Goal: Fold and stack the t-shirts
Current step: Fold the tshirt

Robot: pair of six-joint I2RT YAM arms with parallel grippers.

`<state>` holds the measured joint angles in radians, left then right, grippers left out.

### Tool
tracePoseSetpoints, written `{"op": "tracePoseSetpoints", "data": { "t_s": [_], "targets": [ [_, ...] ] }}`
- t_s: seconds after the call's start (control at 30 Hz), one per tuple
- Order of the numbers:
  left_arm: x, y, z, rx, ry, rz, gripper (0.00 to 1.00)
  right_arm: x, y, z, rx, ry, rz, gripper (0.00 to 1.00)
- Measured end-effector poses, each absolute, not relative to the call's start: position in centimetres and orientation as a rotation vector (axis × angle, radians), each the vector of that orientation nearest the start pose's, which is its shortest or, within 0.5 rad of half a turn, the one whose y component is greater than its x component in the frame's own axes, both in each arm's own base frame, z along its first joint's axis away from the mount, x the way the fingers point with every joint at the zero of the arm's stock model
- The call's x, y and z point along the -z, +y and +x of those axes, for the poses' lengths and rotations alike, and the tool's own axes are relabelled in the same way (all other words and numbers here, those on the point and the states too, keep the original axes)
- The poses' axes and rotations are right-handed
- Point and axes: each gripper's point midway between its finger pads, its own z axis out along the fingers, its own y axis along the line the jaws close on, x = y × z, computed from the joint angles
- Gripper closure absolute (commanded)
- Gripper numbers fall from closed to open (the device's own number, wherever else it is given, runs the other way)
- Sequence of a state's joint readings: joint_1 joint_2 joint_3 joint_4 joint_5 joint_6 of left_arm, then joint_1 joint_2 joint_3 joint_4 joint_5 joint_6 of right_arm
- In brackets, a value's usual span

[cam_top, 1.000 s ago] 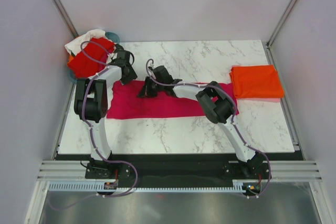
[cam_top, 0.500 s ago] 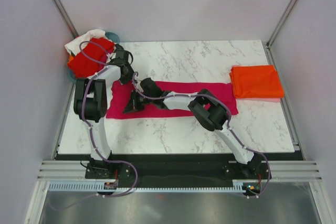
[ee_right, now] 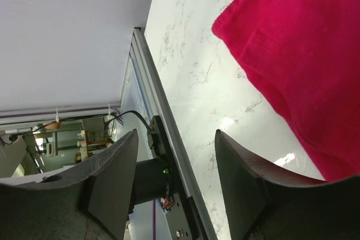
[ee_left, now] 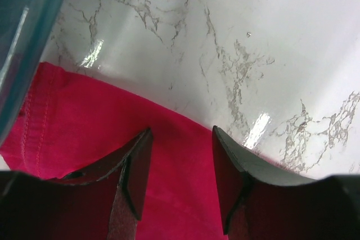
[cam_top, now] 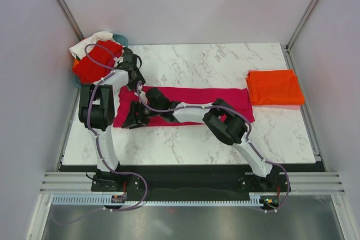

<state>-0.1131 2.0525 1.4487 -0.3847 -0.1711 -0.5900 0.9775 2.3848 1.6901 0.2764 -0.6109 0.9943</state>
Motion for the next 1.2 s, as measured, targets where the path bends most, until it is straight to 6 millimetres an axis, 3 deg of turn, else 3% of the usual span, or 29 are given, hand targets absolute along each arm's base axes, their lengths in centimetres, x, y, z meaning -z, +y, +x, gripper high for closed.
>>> {"op": "tracePoseSetpoints", "data": {
  "t_s": [0.13, 0.23, 0.4, 0.5, 0.63, 0.77, 0.93, 1.0, 1.03, 1.07, 1.2],
  "targets": [
    [-3.0, -5.0, 48.5, 0.073, 2.462, -0.638, 0.42, -10.4, 56.5, 24.0, -1.706, 2.366, -0.470, 0.43],
    [-3.1, -5.3, 48.5, 0.086, 2.464, -0.617, 0.41, -12.2, 54.2, 24.9, -1.664, 2.342, -0.464, 0.44],
    [-4.6, -6.0, 47.8, 0.115, 2.450, -0.587, 0.40, -15.2, 47.4, 28.5, -1.493, 2.290, -0.403, 0.43],
    [-7.1, -6.2, 47.2, 0.138, 2.406, -0.572, 0.40, -16.3, 42.4, 30.8, -1.361, 2.262, -0.339, 0.43],
    [-11.4, -6.5, 45.9, 0.192, 2.315, -0.555, 0.44, -15.6, 36.5, 32.8, -1.143, 2.288, -0.261, 0.45],
    [-13.5, -6.8, 43.2, 0.239, 2.261, -0.585, 0.60, -13.7, 31.5, 33.1, -0.919, 2.339, -0.208, 0.51],
    [-11.9, -6.7, 38.8, 0.253, 2.283, -0.636, 0.67, -11.9, 25.6, 31.9, -0.678, 2.377, -0.122, 0.59],
    [-11.3, -6.5, 37.6, 0.251, 2.294, -0.645, 0.81, -12.0, 24.0, 31.5, -0.602, 2.364, -0.094, 0.79],
    [-11.0, -6.5, 37.0, 0.253, 2.298, -0.651, 0.91, -12.2, 23.1, 31.4, -0.557, 2.352, -0.081, 0.98],
    [-10.9, -6.4, 36.7, 0.255, 2.298, -0.656, 0.98, -12.4, 22.2, 31.4, -0.516, 2.340, -0.066, 1.00],
    [-10.2, -6.8, 35.7, 0.285, 2.315, -0.646, 0.98, -12.5, 19.6, 31.8, -0.376, 2.315, 0.020, 1.00]
  ]
}}
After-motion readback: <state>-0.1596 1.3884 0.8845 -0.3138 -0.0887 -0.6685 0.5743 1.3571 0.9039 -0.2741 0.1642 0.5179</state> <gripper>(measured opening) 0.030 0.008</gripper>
